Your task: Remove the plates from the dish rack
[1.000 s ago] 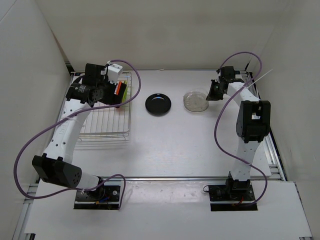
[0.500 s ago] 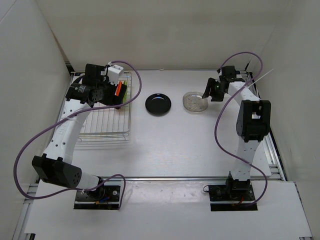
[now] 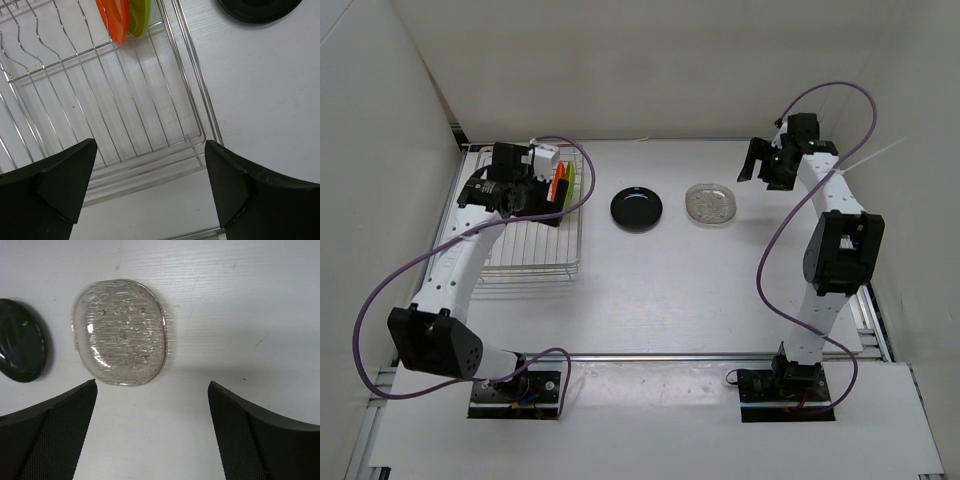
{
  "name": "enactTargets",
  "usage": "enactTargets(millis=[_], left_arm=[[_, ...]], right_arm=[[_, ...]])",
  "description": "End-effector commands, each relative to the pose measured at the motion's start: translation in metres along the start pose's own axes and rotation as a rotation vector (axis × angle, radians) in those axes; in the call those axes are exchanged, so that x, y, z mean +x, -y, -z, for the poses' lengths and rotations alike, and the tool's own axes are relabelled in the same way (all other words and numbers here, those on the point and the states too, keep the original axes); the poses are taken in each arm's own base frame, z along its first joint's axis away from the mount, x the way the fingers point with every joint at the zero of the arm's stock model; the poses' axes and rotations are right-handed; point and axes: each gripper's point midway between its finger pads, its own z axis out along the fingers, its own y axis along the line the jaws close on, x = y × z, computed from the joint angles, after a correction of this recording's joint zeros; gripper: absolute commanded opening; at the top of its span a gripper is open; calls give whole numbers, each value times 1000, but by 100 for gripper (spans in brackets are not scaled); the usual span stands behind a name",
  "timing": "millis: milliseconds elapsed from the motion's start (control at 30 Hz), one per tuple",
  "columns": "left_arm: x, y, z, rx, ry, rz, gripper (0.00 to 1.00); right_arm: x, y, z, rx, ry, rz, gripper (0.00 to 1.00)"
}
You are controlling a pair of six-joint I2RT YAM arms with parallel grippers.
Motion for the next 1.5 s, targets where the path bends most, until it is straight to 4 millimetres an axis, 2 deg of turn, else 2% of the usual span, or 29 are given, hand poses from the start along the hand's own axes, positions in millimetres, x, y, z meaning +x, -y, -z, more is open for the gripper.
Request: enactTargets(millis=[0,67,133,200,267,367,400,433,500,633,667,800,967,1000,1033,1200,1300,1367,1467], left_arm=[[-20,-3,-10,55,75,75,100],[-35,-1,-11,108,123,84,100],[-46,-8,-15,147,171,105,96],[-56,-17,-18,178,205,124,96],[-67,-25,-29,195,231,144,96],[-71,-35,-50,230,225,188,96],[-80,-31,-52,264,249,194,96],[-76,-35,-65,274,231,217,96],[-89,-34,-70,301,261,223,96],[-99,-40,-93,304,289,241,96],[-107,-42,-89,301,316,244,96],[-121,-50,-101,281,350,278,95],[-122,-54,-122,234,331,306,93],[-122,-54,-126,234,332,305,87],[-123,-57,-127,221,340,305,87],[-111,-53,-148,225,293,324,86],[-112,-52,-150,209,290,321,83],[-106,-52,-153,198,276,326,77],[-102,-54,-155,187,266,331,75]], right_arm=[[-17,-23,53,-27,51,136,92],[-4,-29,62,-67,9,169,91],[3,-44,76,-125,12,200,89],[12,-50,90,-164,3,252,87],[31,-62,97,-190,-41,301,86],[41,-69,107,-175,-31,375,86],[51,-67,105,-165,-52,388,86],[52,-70,109,-148,-35,425,86],[59,-72,108,-135,-48,450,86],[61,-69,109,-122,-48,451,86],[61,-69,109,-122,-48,451,86],[65,-67,105,-121,-59,439,86],[67,-67,106,-121,-59,439,86],[66,-68,109,-122,-50,441,86],[67,-70,110,-131,-51,441,86],[63,-71,112,-133,-33,445,86],[64,-73,112,-142,-34,445,86],[64,-73,112,-142,-34,436,86],[65,-75,113,-151,-35,436,86]])
